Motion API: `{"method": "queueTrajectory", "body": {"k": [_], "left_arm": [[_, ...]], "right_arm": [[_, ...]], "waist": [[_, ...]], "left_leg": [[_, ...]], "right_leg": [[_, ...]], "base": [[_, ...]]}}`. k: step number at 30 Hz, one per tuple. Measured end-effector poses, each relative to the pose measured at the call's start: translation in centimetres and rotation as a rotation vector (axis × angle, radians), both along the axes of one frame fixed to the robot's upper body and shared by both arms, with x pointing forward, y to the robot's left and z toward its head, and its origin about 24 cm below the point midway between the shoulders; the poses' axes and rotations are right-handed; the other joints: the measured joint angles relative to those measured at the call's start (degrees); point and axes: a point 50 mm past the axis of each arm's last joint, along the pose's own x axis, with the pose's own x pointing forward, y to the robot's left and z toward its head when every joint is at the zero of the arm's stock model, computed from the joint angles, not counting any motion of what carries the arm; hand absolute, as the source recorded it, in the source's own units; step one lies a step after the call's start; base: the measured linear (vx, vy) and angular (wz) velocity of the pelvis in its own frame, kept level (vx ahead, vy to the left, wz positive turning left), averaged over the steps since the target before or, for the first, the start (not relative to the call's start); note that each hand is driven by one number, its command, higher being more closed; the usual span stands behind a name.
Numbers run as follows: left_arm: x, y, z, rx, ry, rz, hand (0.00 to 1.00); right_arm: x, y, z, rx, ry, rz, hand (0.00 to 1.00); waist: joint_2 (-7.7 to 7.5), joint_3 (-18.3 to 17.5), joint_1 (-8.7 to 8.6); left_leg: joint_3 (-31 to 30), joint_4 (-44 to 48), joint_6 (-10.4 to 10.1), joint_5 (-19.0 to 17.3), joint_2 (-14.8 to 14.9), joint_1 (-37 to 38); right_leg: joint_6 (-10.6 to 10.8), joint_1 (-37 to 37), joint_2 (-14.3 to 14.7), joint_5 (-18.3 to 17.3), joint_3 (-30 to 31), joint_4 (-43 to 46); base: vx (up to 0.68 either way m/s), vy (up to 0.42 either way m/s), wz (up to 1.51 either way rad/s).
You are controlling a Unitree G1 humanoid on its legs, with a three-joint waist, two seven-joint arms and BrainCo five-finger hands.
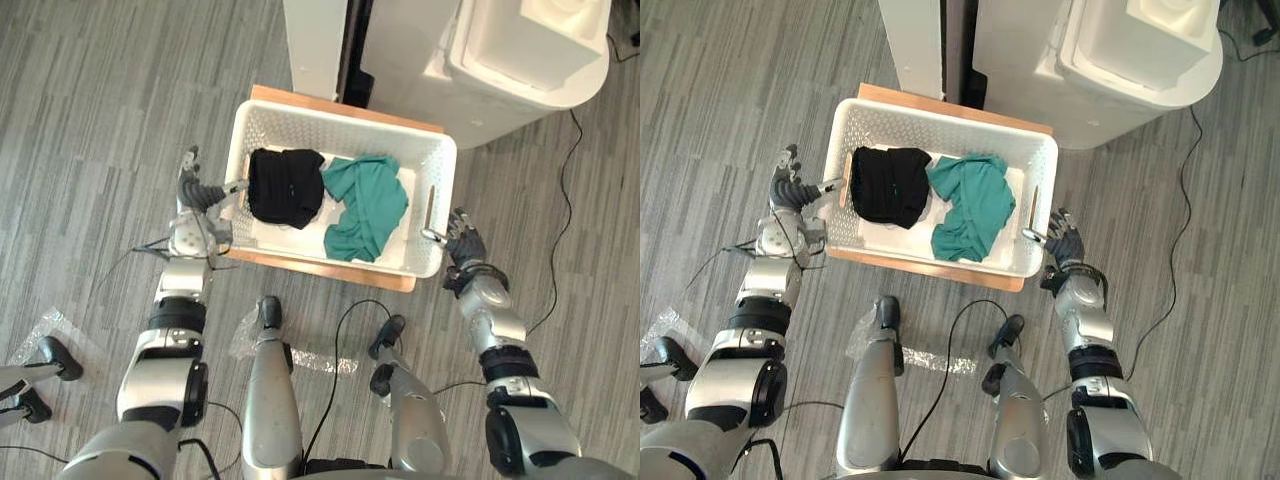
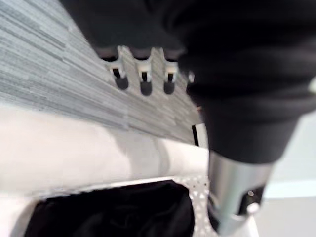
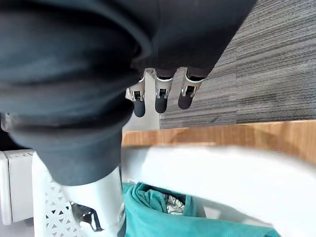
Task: Pick up the laundry basket with both hands and put the clothes into the washing machine.
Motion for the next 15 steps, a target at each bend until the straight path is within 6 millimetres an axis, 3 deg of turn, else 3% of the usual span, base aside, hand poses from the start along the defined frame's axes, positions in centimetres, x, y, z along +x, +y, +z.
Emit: {"method": "queueTrajectory", "body": {"k": [6, 11, 15], "left_arm": [[1.2, -1.2, 3.0, 0.020, -0.061, -0.002, 0.00], [1.8, -1.2, 4.4, 0.029, -0.079, 0.021, 0.00], [2.5, -1.3, 6.3, 0.057, -0.094, 0.027, 0.00]], "right_arm": [[2.3, 2.1, 3.7, -0.006, -0.095, 0.035, 0.00], [3.2, 2.4, 5.0, -0.004, -0.129, 0.030, 0.00], [4.4, 2.1, 7.2, -0.013, -0.166, 0.023, 0.00]], "waist": [[-0.58, 0.56, -0.02], [-0.61, 0.57, -0.12], [-0.63, 0.57, -0.27]], "left_leg": [[-0.56, 2.27, 0.15, -0.09, 0.72, -5.02], [-0.96, 2.28, 0.16, -0.06, 0.92, -6.91], [-1.21, 2.46, 0.06, 0.20, 0.90, -9.13]], "right_leg": [[-0.55, -2.96, 1.20, 2.32, -0.04, -2.25], [-0.76, -4.29, 1.58, 2.80, -0.26, -2.81], [-0.73, -5.84, 1.69, 3.72, -0.55, -3.62]], "base": [[-0.04, 0.011, -0.05], [-0.01, 0.005, 0.00], [-0.02, 0.015, 0.01]]}}
